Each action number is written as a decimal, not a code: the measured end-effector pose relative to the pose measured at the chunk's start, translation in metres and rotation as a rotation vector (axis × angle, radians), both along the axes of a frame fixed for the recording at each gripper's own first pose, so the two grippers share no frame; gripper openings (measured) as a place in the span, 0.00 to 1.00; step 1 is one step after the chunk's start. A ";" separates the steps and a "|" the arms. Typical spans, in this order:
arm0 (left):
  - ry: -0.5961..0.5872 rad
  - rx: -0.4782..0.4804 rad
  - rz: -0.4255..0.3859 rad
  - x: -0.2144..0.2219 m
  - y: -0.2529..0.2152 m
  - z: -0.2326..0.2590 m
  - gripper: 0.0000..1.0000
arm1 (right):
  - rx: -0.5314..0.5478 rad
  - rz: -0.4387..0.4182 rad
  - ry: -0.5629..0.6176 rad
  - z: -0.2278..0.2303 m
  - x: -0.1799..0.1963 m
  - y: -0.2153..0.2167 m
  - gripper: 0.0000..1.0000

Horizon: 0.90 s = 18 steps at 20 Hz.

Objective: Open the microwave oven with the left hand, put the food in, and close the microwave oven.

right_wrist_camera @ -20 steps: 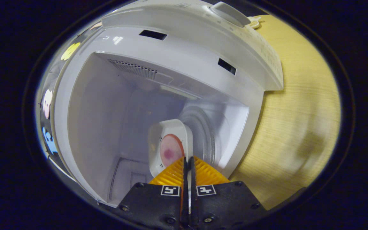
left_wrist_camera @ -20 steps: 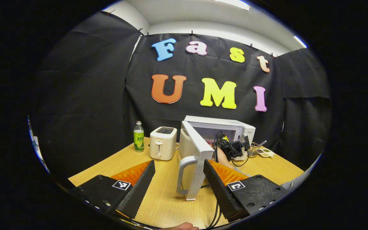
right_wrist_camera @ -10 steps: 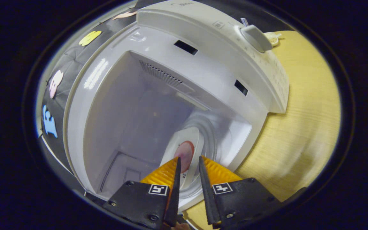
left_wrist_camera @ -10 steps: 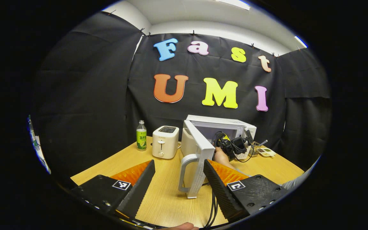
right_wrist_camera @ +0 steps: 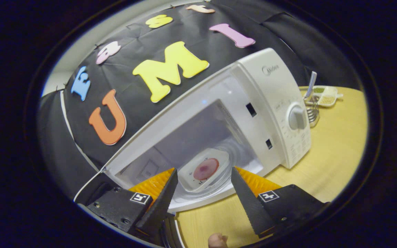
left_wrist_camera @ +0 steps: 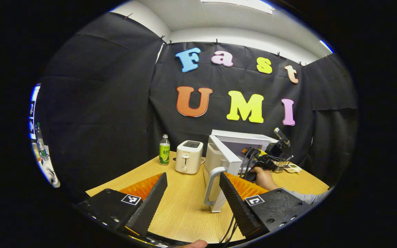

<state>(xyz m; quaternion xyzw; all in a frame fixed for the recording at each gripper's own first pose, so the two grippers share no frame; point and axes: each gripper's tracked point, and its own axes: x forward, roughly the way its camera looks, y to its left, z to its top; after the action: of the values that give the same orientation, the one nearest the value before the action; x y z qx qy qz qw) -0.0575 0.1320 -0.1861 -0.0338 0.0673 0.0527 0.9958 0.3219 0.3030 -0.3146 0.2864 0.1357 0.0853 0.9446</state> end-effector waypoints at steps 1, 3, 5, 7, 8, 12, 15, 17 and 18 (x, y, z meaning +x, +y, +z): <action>0.006 -0.005 -0.002 -0.001 0.000 -0.002 0.93 | -0.039 -0.009 -0.016 0.007 -0.005 -0.011 0.99; 0.012 -0.014 -0.005 -0.003 0.002 -0.005 0.93 | -0.118 -0.020 -0.032 0.016 -0.016 -0.034 0.99; 0.015 -0.009 -0.003 -0.002 0.006 -0.007 0.93 | -0.202 -0.039 -0.044 0.025 -0.022 -0.053 0.99; 0.010 -0.006 -0.008 0.001 0.008 -0.008 0.93 | -0.282 -0.037 -0.077 0.038 -0.032 -0.068 1.00; 0.013 -0.003 -0.013 0.002 0.009 -0.010 0.93 | -0.305 -0.028 -0.094 0.046 -0.040 -0.075 1.00; -0.004 0.021 -0.013 0.017 0.021 -0.012 0.93 | -0.384 0.036 -0.174 0.094 -0.083 -0.103 1.00; -0.024 0.036 0.008 0.030 0.036 -0.011 0.93 | -0.426 0.067 -0.244 0.134 -0.122 -0.133 1.00; -0.030 0.020 -0.049 0.037 0.025 -0.014 0.80 | -0.454 0.045 -0.301 0.165 -0.150 -0.164 1.00; -0.027 0.017 -0.063 0.043 0.025 -0.017 0.64 | -0.473 0.032 -0.322 0.177 -0.163 -0.179 0.90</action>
<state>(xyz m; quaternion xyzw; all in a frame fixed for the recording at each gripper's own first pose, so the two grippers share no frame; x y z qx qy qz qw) -0.0147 0.1568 -0.2036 -0.0241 0.0544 0.0216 0.9980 0.1587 0.1235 -0.1374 0.0385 0.0047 0.1106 0.9931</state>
